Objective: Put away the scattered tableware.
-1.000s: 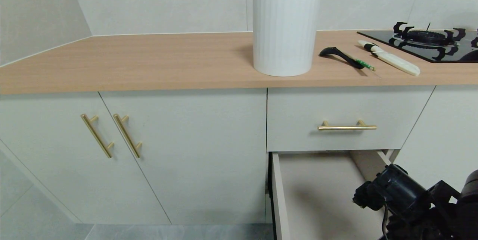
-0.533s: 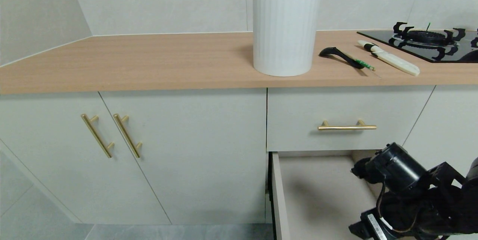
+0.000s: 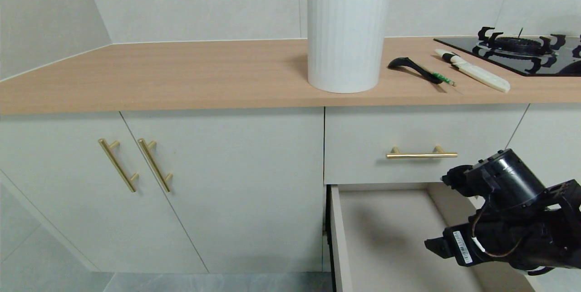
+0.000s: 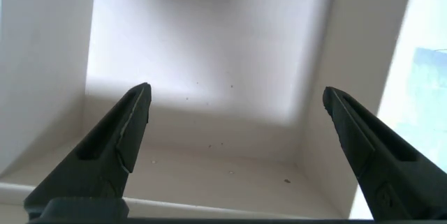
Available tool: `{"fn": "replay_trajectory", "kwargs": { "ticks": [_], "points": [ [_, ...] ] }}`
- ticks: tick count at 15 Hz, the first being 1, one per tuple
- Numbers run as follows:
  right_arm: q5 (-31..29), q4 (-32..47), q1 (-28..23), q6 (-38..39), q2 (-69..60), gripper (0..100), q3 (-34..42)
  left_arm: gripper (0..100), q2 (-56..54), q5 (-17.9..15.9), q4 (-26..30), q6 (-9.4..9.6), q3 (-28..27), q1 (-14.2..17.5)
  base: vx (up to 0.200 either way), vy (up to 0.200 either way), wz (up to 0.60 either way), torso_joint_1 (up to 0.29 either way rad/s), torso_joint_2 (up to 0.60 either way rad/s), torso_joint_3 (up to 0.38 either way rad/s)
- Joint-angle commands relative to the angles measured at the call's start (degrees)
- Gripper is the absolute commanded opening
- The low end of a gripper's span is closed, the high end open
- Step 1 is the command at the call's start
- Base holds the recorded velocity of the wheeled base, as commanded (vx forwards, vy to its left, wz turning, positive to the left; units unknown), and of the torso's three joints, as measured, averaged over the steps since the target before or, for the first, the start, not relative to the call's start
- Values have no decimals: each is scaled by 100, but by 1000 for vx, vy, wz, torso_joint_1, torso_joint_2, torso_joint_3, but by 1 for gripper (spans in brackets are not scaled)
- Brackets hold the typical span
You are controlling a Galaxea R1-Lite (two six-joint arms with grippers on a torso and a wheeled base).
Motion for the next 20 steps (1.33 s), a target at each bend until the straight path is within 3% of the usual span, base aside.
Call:
{"fn": "replay_trajectory", "kwargs": {
  "ticks": [1,7,20],
  "points": [
    [-5,-5,-1,-5,-35,100,6,100,9,2,4,-2,0,0,0,0,0,0,0,0],
    [-14,-5,-1,-14,-26,100,23,100,9,2,4,-2,0,0,0,0,0,44,-147,-156],
    [-198,-5,-1,-32,-8,100,32,100,0,2,4,-2,0,0,0,0,0,165,-476,-289]
  ]
}}
